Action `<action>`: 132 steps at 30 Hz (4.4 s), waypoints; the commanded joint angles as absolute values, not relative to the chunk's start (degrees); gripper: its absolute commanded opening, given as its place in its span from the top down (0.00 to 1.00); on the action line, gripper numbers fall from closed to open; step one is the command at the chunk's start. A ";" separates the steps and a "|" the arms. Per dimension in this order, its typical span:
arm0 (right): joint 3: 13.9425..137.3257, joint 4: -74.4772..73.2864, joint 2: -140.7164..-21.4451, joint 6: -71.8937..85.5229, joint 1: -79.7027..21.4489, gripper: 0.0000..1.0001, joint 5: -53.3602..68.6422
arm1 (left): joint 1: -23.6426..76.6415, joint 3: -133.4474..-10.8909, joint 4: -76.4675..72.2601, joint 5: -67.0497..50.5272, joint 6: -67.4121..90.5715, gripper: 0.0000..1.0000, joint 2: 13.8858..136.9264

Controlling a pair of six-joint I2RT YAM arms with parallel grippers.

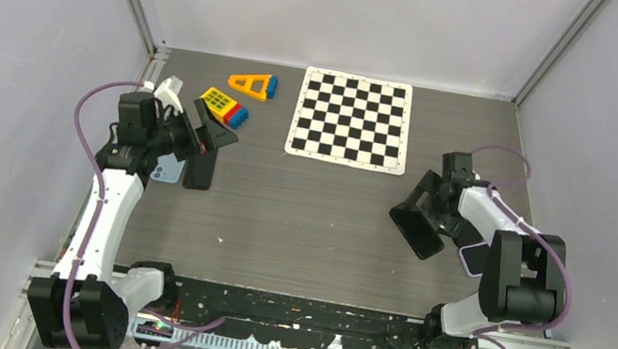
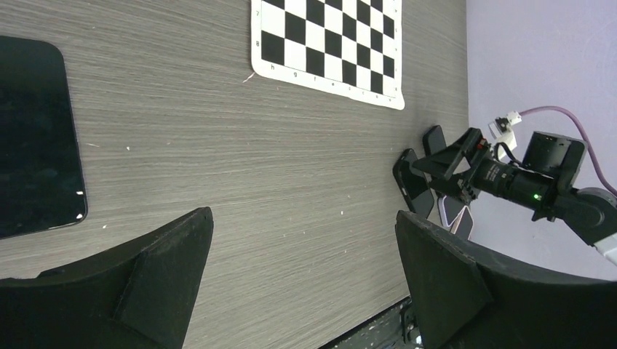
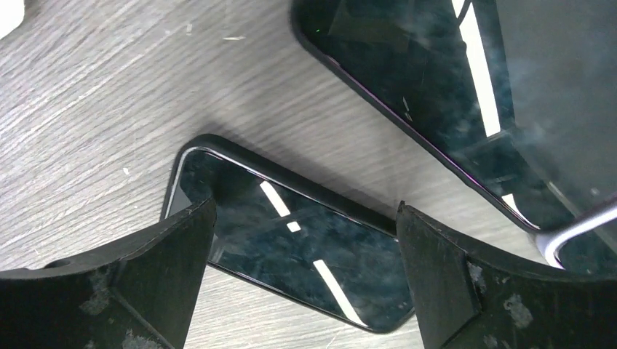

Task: Take the phone out of the phone case
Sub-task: Pick up the phone at the center of the board.

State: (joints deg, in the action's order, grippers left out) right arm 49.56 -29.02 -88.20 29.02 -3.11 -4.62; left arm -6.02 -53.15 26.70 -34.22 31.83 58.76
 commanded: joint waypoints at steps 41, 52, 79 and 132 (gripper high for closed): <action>40.58 -27.99 -70.65 36.58 -3.48 0.00 -7.78 | -6.24 -55.36 28.41 -33.13 29.65 0.00 58.19; 35.35 -23.30 -72.24 35.80 1.15 0.00 3.63 | -6.21 -55.02 27.64 -34.26 30.41 0.00 58.78; 39.33 -31.74 -78.01 41.18 -17.52 0.00 -14.20 | -6.59 -55.32 30.26 -29.37 29.91 0.00 58.78; 63.33 4.65 -87.47 34.83 -52.36 0.57 5.57 | 6.51 -45.92 12.34 -37.23 44.21 0.16 59.66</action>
